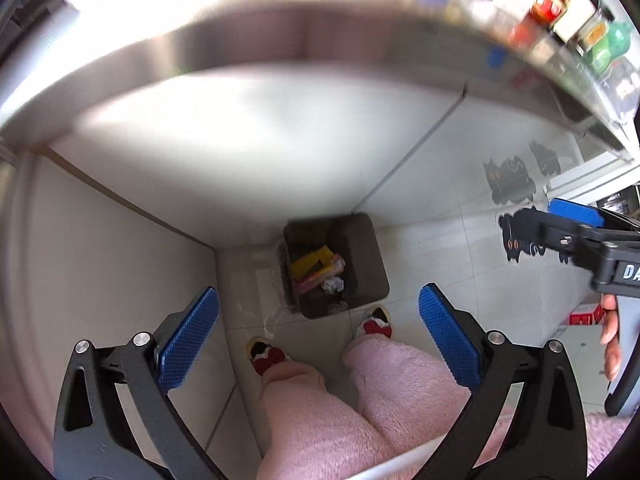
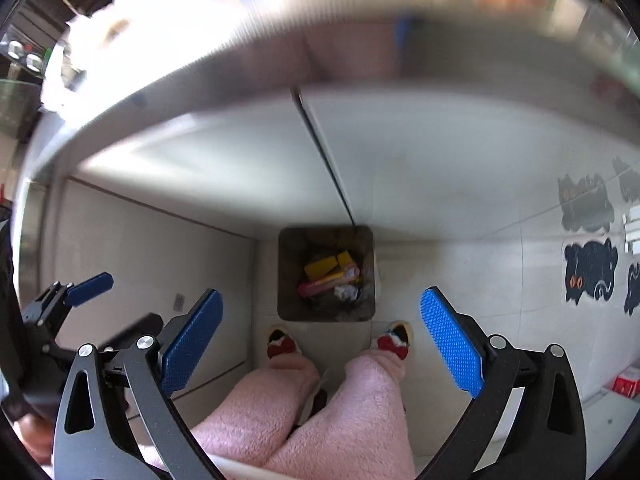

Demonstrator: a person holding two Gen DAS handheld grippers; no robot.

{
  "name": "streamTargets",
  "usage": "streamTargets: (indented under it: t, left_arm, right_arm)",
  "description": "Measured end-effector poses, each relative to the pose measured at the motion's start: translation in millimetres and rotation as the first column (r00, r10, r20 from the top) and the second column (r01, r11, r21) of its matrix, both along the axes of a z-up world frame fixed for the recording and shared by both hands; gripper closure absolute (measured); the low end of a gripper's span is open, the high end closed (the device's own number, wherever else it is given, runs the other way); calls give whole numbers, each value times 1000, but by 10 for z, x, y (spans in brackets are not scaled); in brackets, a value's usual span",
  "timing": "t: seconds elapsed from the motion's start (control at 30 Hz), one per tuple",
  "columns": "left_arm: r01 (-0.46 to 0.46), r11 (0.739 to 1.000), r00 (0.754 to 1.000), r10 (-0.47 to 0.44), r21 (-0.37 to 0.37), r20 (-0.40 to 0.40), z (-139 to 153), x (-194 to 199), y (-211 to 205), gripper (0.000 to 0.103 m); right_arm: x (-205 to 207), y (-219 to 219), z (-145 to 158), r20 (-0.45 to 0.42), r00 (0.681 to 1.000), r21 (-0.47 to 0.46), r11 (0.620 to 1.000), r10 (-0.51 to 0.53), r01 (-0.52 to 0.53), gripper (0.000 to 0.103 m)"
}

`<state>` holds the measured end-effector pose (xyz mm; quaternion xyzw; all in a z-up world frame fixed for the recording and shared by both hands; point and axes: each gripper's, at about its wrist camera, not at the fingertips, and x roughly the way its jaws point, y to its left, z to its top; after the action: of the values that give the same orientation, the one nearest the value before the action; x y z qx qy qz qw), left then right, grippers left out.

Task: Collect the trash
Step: 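Raise both open tools back to the counter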

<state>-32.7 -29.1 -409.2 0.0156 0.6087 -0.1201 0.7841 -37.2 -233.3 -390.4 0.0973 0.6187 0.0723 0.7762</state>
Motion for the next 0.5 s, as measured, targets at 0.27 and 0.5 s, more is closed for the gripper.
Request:
streamTargets:
  t: [0.27,0.5]
  left_arm:
    - [-67,998,983,70,-22,168,865,141,313,8]
    - [-136,990,949,136,-20,285,1387,535,605,8]
  right_arm:
    - [70,-241,879,205,978,-40,998,-38,47,4]
    - [438,-427,1268,310,947,-50,993,-87,108,4]
